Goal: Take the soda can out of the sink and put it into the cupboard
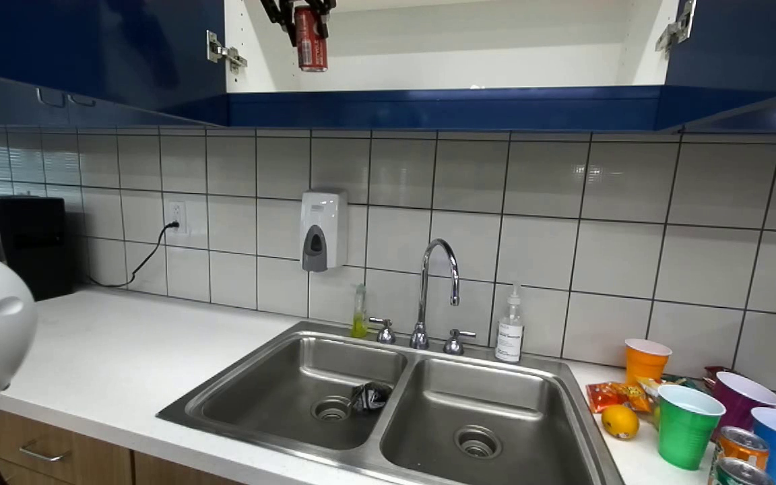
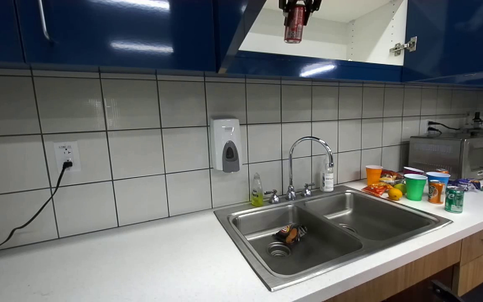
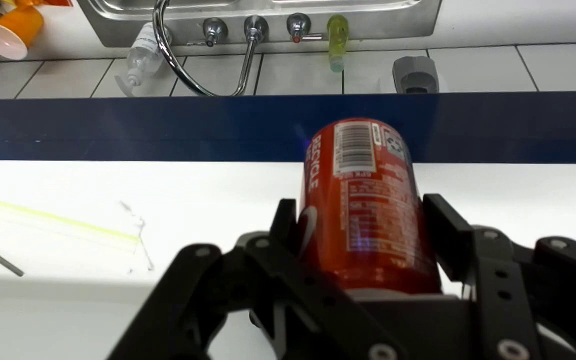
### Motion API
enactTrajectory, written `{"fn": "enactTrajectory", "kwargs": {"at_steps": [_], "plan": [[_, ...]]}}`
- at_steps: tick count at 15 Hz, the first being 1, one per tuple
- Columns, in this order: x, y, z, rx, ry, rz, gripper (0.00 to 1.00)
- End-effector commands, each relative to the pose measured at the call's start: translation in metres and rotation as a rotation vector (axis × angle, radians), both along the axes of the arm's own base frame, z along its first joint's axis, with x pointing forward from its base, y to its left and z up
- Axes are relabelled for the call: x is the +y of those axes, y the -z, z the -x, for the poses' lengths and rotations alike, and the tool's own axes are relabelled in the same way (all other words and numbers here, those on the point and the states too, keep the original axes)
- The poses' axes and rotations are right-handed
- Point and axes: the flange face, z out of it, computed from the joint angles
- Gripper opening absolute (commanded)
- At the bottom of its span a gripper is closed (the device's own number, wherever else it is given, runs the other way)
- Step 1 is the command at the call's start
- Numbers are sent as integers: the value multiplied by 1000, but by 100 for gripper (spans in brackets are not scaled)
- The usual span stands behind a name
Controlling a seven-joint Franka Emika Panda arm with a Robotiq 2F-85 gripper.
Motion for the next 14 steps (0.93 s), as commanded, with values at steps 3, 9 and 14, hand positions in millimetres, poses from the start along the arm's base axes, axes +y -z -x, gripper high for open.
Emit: {"fn": "enactTrajectory", "kwargs": {"at_steps": [3, 9, 14], "plan": [[-18, -7, -19, -7, 13, 15, 40], [-30, -9, -36, -21, 30, 16, 40], [-40, -9, -52, -24, 44, 11, 40]]}}
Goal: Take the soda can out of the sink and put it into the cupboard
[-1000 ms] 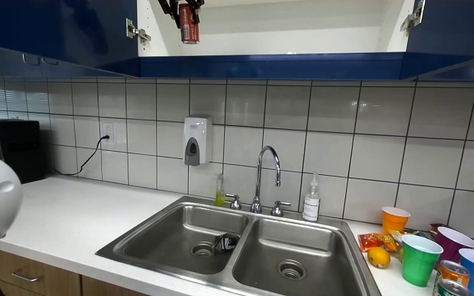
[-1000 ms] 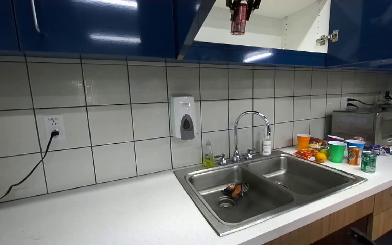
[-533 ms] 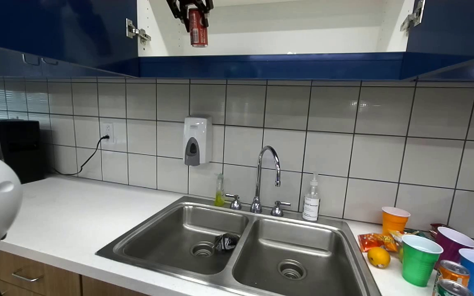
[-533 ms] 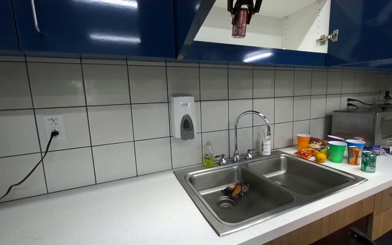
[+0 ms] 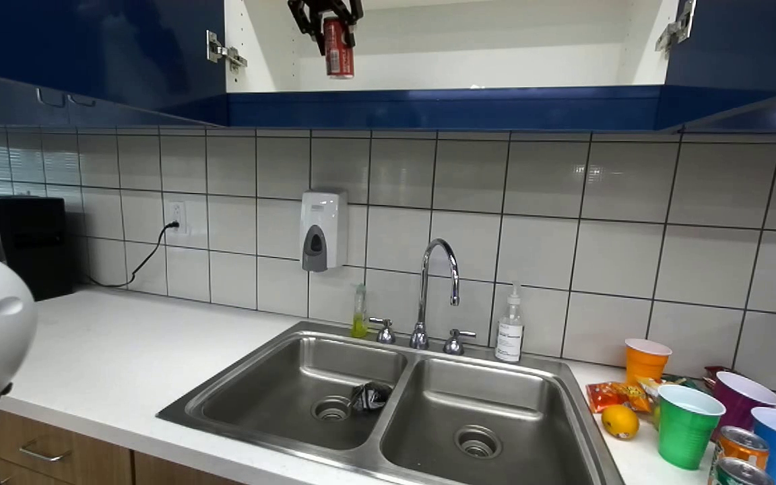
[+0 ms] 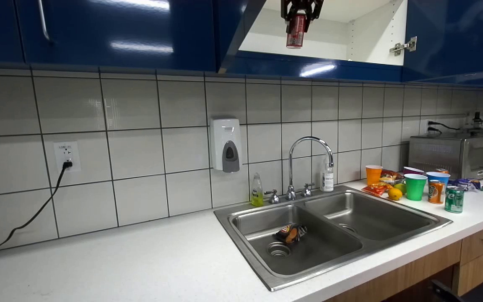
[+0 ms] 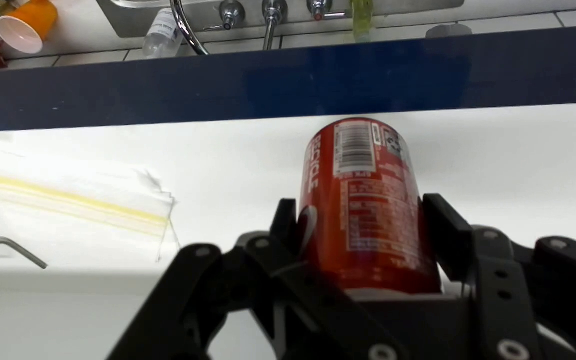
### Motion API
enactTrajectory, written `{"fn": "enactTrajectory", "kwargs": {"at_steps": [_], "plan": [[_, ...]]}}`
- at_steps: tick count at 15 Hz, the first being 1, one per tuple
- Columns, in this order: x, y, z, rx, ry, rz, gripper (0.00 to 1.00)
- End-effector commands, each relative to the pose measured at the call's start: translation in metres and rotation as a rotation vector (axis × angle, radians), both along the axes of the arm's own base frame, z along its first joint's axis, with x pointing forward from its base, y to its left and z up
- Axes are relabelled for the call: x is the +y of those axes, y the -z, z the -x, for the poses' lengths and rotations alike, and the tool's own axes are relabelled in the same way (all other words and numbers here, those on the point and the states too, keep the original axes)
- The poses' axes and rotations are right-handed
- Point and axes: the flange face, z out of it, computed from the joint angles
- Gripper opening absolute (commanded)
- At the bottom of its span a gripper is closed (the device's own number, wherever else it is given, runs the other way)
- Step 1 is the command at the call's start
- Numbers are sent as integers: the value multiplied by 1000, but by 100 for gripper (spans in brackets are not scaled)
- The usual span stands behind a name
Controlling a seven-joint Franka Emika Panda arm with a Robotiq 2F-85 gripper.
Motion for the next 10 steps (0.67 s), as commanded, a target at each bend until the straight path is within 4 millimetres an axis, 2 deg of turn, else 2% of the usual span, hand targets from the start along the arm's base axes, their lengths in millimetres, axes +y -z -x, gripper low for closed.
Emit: {"fn": "enactTrajectory", "kwargs": {"at_steps": [1, 10], "plan": [[-8, -10, -10, -12, -5, 12, 40], [-18, -4, -36, -16, 16, 5, 40]]}}
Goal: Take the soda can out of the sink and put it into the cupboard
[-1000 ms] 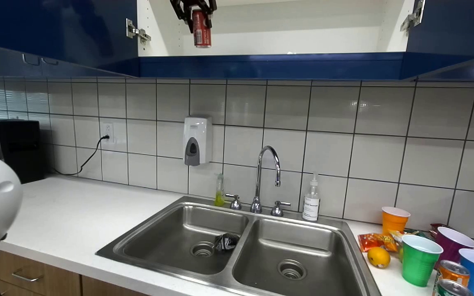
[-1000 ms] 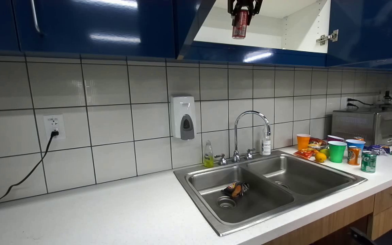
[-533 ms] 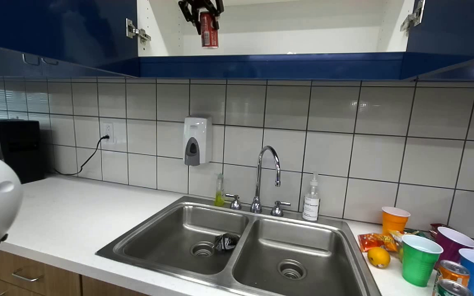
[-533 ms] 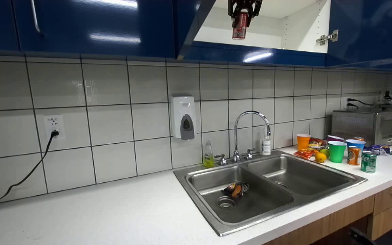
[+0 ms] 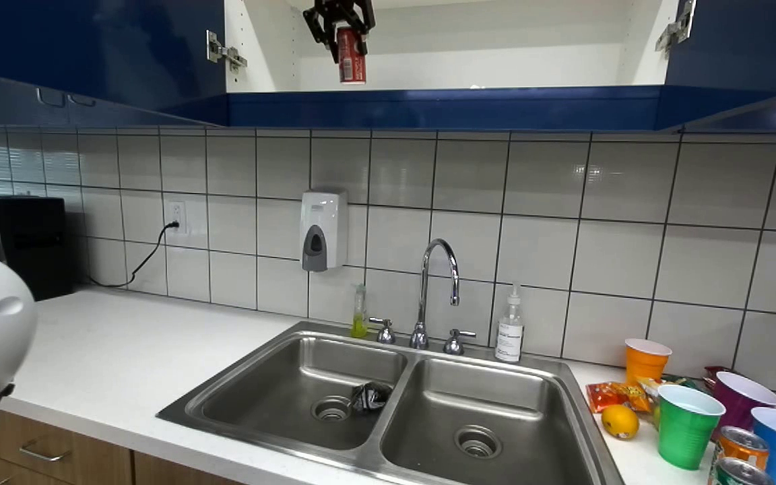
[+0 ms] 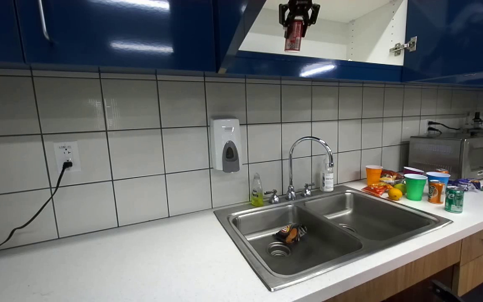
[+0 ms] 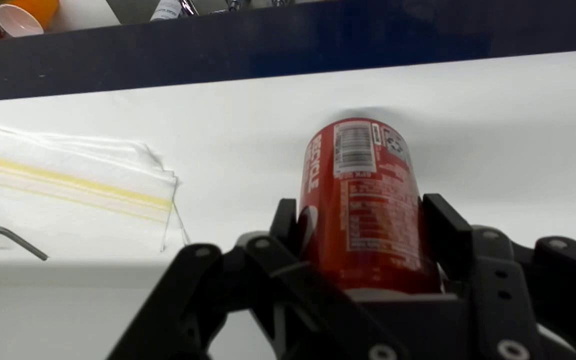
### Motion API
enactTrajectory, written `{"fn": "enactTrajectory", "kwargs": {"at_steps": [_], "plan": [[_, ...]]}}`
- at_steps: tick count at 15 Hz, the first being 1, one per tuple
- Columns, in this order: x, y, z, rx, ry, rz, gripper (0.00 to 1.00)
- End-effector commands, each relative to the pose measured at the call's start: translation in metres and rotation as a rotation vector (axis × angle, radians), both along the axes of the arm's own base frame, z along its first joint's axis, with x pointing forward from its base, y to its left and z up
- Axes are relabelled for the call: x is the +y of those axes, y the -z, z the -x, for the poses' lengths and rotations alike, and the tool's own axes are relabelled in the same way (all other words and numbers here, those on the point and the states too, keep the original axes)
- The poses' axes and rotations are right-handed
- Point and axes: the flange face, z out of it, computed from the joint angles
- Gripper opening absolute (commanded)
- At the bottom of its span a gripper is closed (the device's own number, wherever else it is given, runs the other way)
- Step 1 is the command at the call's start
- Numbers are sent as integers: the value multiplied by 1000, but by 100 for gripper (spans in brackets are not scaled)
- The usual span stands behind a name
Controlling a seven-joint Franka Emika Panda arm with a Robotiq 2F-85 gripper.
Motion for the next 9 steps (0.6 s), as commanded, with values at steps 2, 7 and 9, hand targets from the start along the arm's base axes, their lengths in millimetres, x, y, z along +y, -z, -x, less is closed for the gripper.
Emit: {"fn": "enactTrajectory", "kwargs": {"at_steps": [2, 7, 9], "plan": [[-9, -8, -9, -2, -5, -3, 40], [-17, -4, -20, 24, 10, -33, 40], [-20, -1, -25, 34, 17, -39, 40]]}}
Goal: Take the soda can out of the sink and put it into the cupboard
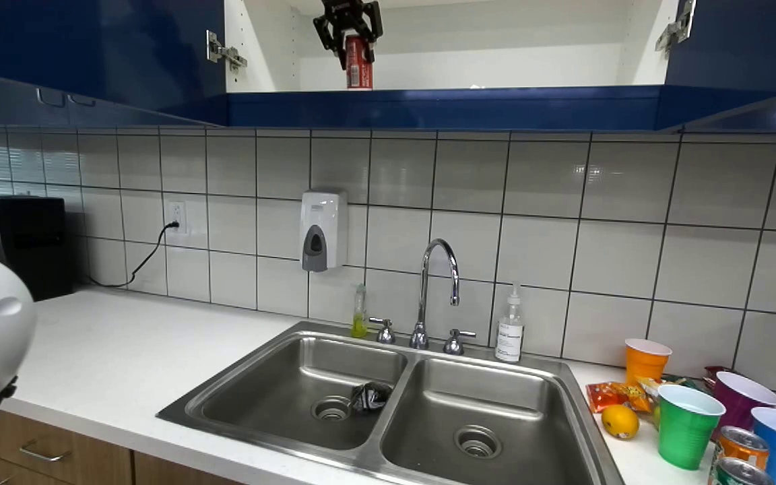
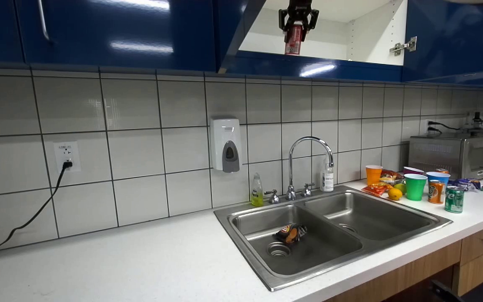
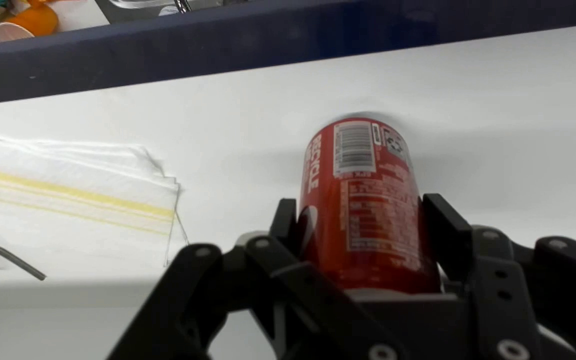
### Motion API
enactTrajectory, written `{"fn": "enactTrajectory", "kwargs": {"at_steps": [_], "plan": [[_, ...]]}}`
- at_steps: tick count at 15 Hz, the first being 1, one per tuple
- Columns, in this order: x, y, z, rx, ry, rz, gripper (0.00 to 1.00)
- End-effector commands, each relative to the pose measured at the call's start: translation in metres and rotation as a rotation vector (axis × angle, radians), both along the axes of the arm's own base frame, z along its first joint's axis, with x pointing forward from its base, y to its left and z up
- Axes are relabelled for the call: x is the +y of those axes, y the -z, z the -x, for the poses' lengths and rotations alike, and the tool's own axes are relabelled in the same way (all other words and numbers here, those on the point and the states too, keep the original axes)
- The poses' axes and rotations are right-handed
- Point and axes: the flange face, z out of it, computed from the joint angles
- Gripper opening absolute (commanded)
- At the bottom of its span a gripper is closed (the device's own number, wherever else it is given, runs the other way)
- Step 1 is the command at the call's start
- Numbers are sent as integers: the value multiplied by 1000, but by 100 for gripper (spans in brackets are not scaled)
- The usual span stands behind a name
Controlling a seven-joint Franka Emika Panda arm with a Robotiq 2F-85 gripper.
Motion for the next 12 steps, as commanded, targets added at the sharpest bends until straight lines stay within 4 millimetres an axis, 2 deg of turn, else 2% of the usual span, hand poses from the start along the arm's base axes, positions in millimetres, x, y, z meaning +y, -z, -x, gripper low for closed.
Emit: {"fn": "enactTrajectory", "kwargs": {"at_steps": [1, 11, 12], "plan": [[-9, -5, -6, 6, -7, -15, 40], [-19, 8, -26, 15, 18, -23, 40], [-20, 9, -27, 16, 21, -22, 90]]}}
